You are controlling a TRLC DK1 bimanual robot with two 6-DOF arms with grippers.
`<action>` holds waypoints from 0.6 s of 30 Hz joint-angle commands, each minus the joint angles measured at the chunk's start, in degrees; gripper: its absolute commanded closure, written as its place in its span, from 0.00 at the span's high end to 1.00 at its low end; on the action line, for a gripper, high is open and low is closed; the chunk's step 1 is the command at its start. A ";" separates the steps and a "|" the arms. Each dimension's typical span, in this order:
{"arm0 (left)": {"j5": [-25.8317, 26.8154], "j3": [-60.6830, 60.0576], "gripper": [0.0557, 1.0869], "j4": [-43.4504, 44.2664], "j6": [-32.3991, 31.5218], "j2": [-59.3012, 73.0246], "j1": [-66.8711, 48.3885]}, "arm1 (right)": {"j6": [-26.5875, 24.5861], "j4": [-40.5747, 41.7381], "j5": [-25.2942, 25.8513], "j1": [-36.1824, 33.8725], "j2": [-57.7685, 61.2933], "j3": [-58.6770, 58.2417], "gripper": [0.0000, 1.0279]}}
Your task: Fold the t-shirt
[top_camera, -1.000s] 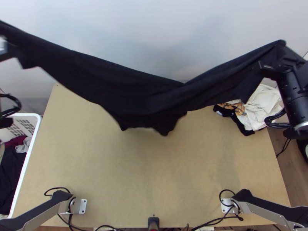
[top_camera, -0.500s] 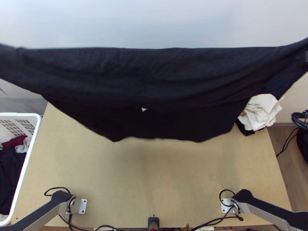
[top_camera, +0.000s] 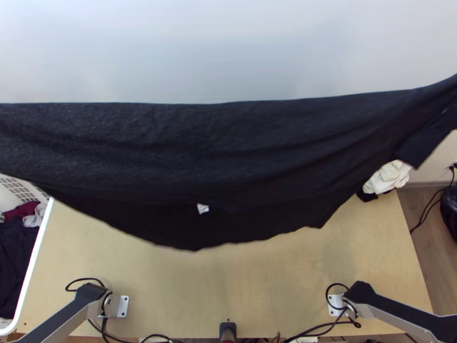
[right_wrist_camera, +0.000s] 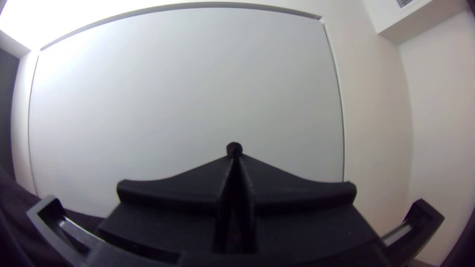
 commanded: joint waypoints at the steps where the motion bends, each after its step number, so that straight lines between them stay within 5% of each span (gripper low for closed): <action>1: -1.70 -0.37 0.03 -0.60 0.28 0.57 0.76 | 10.49 -17.36 -2.77 4.09 -0.74 2.86 0.02; 5: -1.70 -3.80 0.03 -1.57 -0.24 2.06 -0.21 | 15.94 -25.00 -5.49 7.16 -0.83 1.89 0.02; 13: -2.85 -7.84 0.03 -2.71 -6.22 10.15 -3.11 | 21.74 -27.11 -12.26 8.22 -2.41 -9.01 0.02; 18: -2.93 -11.01 0.03 -4.03 -10.26 15.86 -5.04 | 25.70 -23.33 -24.65 -3.21 -1.97 -18.15 0.02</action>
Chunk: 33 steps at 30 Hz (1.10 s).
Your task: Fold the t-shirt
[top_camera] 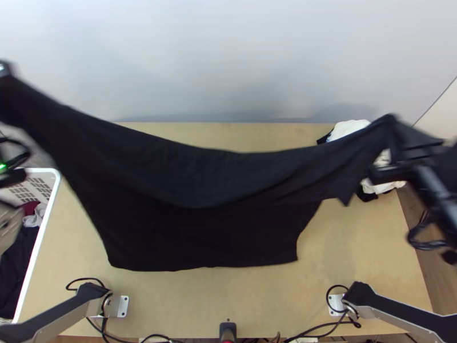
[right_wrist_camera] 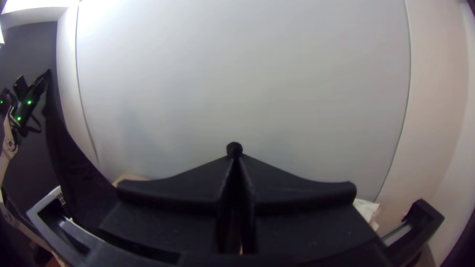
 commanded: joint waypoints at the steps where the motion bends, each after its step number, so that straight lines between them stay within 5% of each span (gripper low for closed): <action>1: -0.38 -3.82 0.03 -1.56 -5.88 7.87 -2.22 | 6.32 3.28 -15.12 -12.38 0.17 -11.75 0.02; 4: -0.29 -3.99 0.03 -4.20 -9.83 12.08 -1.96 | 9.48 6.62 -23.56 -21.70 1.58 -16.59 0.02; 10: 1.56 -4.17 0.03 -10.61 -19.41 20.96 -0.29 | 13.87 13.91 -29.97 -30.75 4.48 -25.29 0.02; 18: 2.70 4.53 0.03 -9.47 -22.22 37.40 1.38 | 17.57 19.80 -34.19 -42.18 13.00 -27.75 0.02; 33: 6.57 38.64 0.03 -9.38 -22.31 70.18 0.32 | 24.07 22.26 -34.45 -50.79 22.58 -27.05 0.02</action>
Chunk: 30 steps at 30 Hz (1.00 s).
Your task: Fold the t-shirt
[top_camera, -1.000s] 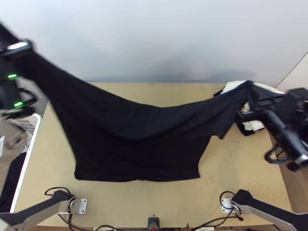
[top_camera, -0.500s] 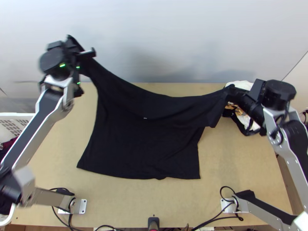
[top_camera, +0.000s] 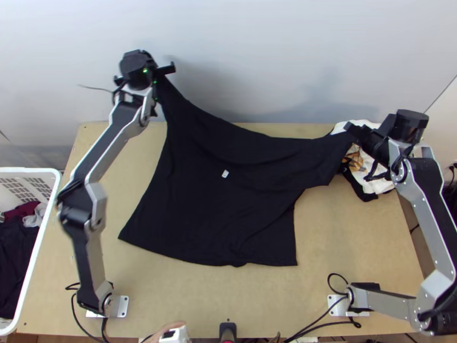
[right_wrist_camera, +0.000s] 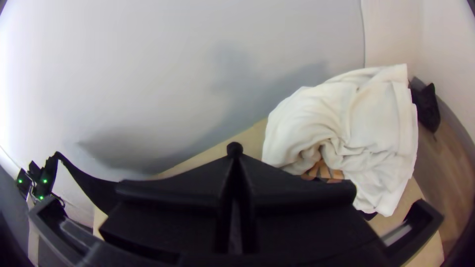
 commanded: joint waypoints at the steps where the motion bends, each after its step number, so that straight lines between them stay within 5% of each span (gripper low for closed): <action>1: 1.85 10.94 0.03 2.53 -0.11 12.68 -0.84 | 2.50 1.78 -0.31 -4.87 4.93 0.12 0.02; 10: 1.41 9.18 0.04 2.79 -3.71 14.08 -0.40 | 2.76 3.28 -0.31 -3.47 9.14 -1.20 0.02; 14: 1.41 9.10 0.53 0.07 -5.64 12.68 0.92 | 2.76 3.36 -0.31 -1.09 10.64 -0.58 0.02; 18: 2.55 6.81 0.79 -9.16 -10.48 7.84 1.71 | 3.46 3.36 -0.23 0.31 11.25 -0.58 0.02; 22: 9.05 1.98 0.93 -22.43 -17.16 -0.59 1.36 | 3.90 3.36 -0.31 1.10 11.17 -1.72 0.02; 25: 14.33 1.89 0.95 -32.27 -19.53 -5.78 0.13 | 4.25 3.28 -0.31 1.72 10.46 -2.69 0.02; 30: 14.68 -0.40 0.95 -36.49 -19.62 -13.25 -1.45 | 4.25 3.36 -0.31 2.33 9.14 -3.83 0.02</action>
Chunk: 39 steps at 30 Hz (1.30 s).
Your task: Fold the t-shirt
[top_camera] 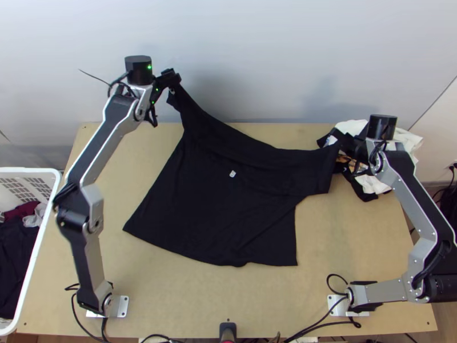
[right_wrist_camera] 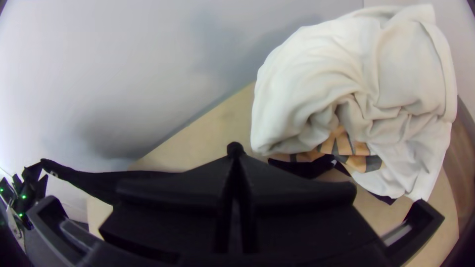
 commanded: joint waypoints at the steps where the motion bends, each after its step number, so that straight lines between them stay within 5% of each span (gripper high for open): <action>1: 3.14 -3.81 0.95 -8.78 -2.57 -10.46 -1.34 | 0.26 0.02 0.01 1.18 -1.24 -1.58 0.02; 16: -0.55 -3.54 0.95 -5.88 -5.56 -14.59 4.55 | 0.08 0.02 0.01 1.44 -6.60 -6.42 0.02; 21: 3.58 -7.06 0.95 -15.19 -4.85 -18.72 -5.03 | 0.34 0.02 0.01 2.23 -9.15 -8.26 0.02; 39: 15.53 -35.36 0.95 -17.83 1.91 -23.29 -39.75 | 0.87 -0.24 4.32 6.80 -10.82 -9.32 0.02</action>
